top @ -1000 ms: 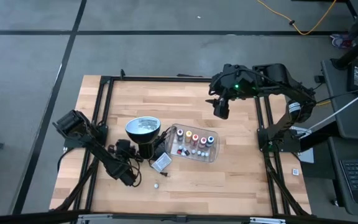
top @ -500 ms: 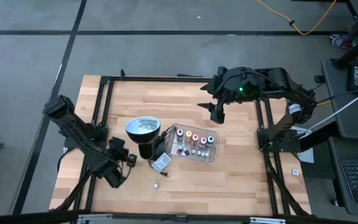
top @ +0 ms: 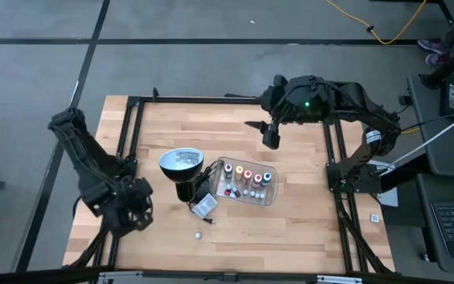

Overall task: Pick & Place food coloring
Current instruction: Put the small red food coloring bottle into the transparent bin

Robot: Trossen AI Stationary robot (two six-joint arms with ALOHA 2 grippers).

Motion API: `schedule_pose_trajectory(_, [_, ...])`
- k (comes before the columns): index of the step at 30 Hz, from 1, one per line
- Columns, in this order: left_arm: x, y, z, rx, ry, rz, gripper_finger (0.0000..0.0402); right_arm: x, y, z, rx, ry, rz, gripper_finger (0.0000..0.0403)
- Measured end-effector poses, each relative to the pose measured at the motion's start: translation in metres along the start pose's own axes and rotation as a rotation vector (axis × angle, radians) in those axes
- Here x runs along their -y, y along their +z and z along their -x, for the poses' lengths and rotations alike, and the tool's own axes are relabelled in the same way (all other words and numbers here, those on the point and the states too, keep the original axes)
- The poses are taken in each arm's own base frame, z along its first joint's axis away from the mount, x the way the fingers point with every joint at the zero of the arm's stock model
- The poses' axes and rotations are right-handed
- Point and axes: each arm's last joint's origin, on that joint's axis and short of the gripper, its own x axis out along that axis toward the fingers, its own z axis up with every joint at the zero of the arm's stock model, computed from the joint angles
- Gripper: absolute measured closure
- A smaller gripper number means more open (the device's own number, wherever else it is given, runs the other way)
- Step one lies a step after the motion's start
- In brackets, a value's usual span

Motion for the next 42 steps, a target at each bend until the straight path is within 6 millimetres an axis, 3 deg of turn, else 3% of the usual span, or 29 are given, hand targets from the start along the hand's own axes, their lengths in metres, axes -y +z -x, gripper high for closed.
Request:
schedule_pose_trajectory(8, [0.008, 0.022, 0.068, -0.012, -0.272, -0.148, 0.0339, 0.01, 0.001, -0.002, 0.006, -0.029, -0.071, 0.0118])
schedule_pose_trajectory(19, [-0.002, 0.058, 0.146, 0.116, -0.539, -0.175, 0.0339, 0.01, 0.001, -0.002, 0.013, -0.019, -0.074, 0.0118])
schedule_pose_trajectory(31, [-0.025, 0.107, 0.195, 0.314, -0.606, -0.105, 0.0339, 0.009, 0.01, -0.002, 0.092, 0.206, -0.195, 0.0118])
schedule_pose_trajectory(42, [-0.048, 0.155, 0.211, 0.472, -0.522, -0.13, 0.0339, 0.035, 0.019, -0.004, 0.182, 0.393, -0.332, 0.0118])
